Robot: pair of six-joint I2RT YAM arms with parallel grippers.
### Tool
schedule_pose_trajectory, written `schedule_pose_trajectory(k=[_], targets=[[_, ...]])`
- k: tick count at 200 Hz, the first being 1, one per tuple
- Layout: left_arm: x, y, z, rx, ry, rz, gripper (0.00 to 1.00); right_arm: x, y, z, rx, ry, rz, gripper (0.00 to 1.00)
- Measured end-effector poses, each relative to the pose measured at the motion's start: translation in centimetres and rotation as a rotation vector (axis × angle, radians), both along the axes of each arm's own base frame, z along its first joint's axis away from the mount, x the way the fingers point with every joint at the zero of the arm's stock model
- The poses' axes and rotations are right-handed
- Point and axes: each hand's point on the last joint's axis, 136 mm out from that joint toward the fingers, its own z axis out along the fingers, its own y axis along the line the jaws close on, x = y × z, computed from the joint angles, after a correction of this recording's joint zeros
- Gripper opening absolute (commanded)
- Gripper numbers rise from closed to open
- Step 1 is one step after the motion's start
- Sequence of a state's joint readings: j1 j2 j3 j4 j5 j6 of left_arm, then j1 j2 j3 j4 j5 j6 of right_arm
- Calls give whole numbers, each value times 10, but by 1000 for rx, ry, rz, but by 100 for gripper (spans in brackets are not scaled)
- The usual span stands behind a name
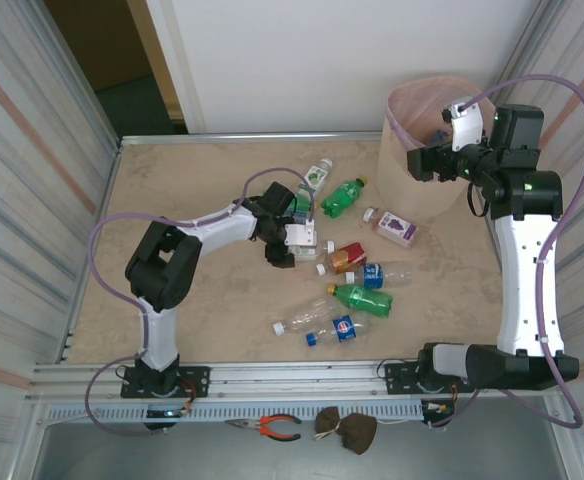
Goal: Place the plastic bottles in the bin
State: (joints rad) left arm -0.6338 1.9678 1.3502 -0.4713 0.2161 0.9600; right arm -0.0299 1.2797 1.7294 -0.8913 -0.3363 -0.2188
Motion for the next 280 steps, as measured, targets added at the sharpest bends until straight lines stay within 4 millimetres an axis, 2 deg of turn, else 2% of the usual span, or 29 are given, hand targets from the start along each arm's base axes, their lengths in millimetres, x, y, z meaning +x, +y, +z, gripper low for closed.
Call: schedule_pose_trajectory(k=[30,69,137,178,230,280], targets=[[-6,5,-3,1,26,40,66,-1,4,0,0,0,11,88],[-24,19,-5,8,64,106,65,-1,7,0,0,0,19,88],[-37,31,-7,25,95,146,76,-1,9,0,-1,0,27,88],[-51,41,-22,85,160,140,76,-1,9,0,-1,0,27,88],[-51,43,-22,90,161,133,66,-2,11,0,-1,-1,32,88],[-49,49,-21,88,166,159,62,-4,15,1,-1,-5,45,88]])
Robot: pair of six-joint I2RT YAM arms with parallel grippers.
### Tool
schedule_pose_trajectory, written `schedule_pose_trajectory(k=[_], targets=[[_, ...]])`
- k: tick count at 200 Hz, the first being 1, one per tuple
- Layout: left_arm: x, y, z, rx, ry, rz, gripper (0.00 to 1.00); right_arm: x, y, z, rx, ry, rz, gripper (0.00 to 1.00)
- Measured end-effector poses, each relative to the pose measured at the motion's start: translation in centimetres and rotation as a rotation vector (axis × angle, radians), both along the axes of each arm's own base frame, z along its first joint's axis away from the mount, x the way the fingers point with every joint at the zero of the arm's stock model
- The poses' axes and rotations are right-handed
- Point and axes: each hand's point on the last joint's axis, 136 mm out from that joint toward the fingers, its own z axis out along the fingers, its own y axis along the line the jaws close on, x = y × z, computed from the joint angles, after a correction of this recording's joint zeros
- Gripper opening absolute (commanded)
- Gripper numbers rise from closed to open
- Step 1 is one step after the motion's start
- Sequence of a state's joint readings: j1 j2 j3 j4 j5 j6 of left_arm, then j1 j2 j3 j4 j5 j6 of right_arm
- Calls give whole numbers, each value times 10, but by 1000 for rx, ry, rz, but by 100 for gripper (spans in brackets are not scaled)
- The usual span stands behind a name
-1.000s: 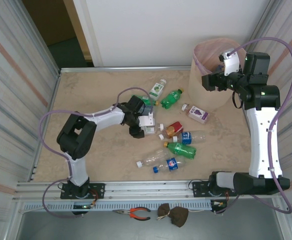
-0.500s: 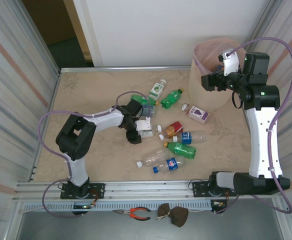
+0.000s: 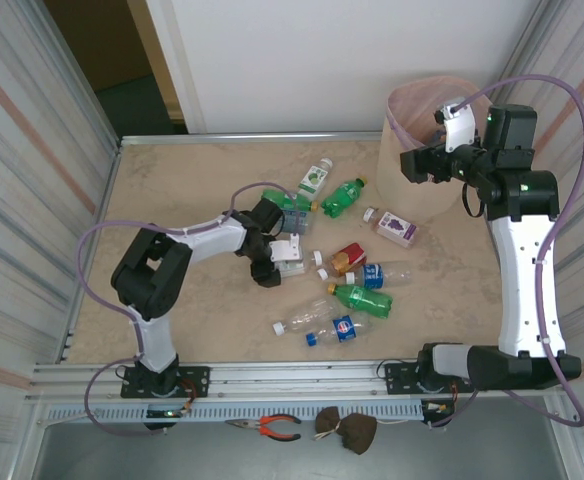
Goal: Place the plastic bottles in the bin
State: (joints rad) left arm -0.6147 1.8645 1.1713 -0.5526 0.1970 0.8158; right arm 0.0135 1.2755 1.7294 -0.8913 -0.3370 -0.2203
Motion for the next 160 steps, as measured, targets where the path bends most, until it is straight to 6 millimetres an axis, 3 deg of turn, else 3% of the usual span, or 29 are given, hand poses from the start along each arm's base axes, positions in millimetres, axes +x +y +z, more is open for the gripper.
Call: schedule_pose_trajectory(k=[32,51,101,160], targets=[[-3,17,8,-11,5,69,61,-4,3,4,5,-12,11,88],[-5,18,26,-61,-17,104,61,-8,9,8,19,-24,36,88],[-1,-12,109,-364,-128,149,61,-27,32,13,132,-60,137,89],[-15,-44,212,-790,-199,111,60,-53,67,36,326,-174,332,89]])
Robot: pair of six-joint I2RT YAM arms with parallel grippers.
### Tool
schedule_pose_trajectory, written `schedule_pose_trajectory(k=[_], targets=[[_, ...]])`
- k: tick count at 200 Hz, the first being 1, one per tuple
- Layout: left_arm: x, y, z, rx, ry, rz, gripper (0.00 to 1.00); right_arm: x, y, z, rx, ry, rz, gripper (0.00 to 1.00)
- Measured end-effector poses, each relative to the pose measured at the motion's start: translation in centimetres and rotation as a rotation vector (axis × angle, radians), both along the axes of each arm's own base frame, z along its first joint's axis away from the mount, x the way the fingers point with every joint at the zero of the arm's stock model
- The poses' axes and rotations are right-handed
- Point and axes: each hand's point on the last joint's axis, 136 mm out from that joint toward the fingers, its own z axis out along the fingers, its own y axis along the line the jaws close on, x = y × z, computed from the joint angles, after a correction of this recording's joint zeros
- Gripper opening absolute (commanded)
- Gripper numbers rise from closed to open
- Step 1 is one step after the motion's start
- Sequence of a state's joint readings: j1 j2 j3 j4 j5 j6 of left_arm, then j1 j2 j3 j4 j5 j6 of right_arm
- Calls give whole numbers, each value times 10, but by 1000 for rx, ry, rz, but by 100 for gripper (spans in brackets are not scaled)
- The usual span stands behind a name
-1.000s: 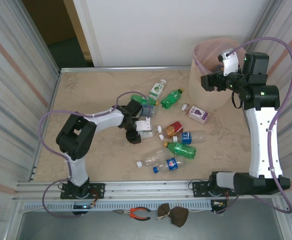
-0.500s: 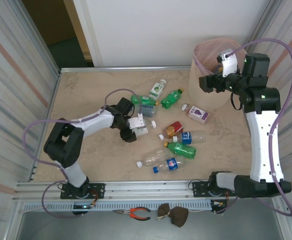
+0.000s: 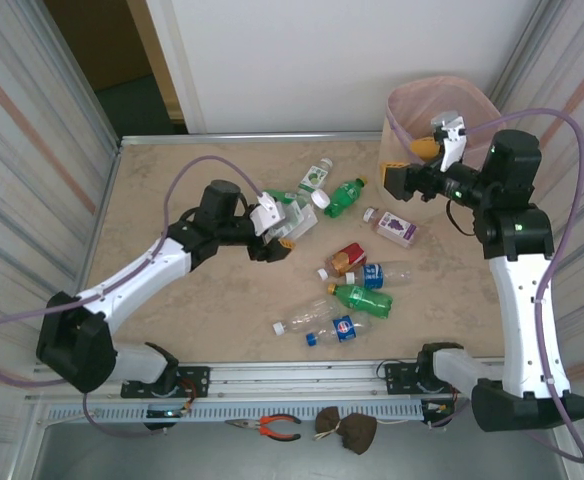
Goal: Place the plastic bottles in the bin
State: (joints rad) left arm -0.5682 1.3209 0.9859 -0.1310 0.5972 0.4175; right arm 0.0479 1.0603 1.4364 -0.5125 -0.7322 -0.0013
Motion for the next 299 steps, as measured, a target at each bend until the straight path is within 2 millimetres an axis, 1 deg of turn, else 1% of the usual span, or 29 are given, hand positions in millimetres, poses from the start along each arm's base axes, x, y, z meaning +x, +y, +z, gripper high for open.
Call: schedule_pose_trajectory(k=[38,65,85,113,133,159,172,195,218,232,260,299], targets=[[-13,-13,64,-239,-56,-67,60,-20,28,23,87,-83,153,91],[-21,-17,102,-369,-91,-120,60,-38,51,39,117,-142,266,93],[-27,-19,122,-438,-102,-153,60,-51,67,48,138,-175,345,96],[-36,-22,144,-508,-111,-192,60,-68,87,56,159,-215,452,99],[-48,-27,162,-546,-126,-236,60,-73,99,58,171,-219,502,99],[-66,-35,191,-600,-170,-298,61,-73,112,54,177,-207,548,99],[-74,-38,202,-621,-183,-321,61,-74,117,52,178,-202,574,99],[-81,-41,213,-644,-200,-344,62,-84,125,52,180,-210,627,99],[-89,-47,219,-663,-201,-370,62,-95,133,51,172,-233,681,99],[-91,-49,221,-675,-199,-377,62,-102,137,50,164,-251,710,100],[-87,-49,225,-698,-193,-362,62,-108,145,48,155,-272,747,93],[-87,-48,230,-721,-197,-355,62,-106,150,44,142,-286,759,80]])
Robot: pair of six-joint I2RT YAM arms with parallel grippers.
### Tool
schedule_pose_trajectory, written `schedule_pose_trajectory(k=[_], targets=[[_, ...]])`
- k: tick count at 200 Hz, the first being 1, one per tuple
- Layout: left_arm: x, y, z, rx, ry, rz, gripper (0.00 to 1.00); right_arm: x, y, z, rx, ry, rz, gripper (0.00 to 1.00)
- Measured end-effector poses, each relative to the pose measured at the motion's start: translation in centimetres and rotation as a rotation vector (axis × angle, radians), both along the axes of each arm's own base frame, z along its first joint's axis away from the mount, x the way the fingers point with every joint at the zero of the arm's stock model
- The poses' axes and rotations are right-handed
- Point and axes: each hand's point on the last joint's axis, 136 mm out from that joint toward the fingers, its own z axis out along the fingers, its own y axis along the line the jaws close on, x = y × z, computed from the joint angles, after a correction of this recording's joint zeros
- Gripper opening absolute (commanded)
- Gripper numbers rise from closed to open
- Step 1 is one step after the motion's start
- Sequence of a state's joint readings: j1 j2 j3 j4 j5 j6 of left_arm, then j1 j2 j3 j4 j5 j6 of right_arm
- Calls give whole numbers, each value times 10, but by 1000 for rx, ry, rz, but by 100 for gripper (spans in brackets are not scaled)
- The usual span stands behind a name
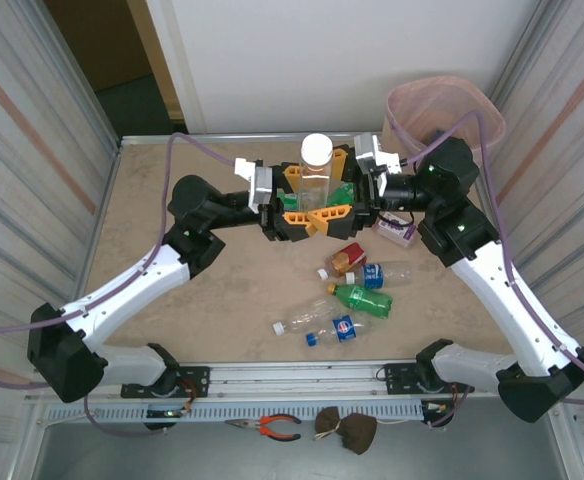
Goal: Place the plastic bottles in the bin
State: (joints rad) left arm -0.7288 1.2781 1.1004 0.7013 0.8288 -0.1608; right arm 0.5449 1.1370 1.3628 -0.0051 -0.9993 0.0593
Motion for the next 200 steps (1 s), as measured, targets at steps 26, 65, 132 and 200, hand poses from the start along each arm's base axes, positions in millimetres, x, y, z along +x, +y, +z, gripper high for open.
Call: schedule_pose_trajectory(k=[26,65,132,200], targets=[[-1,0,1,-3,-1,-2,62,1,0,1,3,-15,-8,73],[-2,-1,1,-4,-3,-7,62,2,0,1,4,-21,-14,66],[-5,2,2,-7,-8,-6,71,1,2,2,7,-23,-14,59],[-6,17,0,-8,-21,97,83,6,4,-4,-26,-4,-55,58]])
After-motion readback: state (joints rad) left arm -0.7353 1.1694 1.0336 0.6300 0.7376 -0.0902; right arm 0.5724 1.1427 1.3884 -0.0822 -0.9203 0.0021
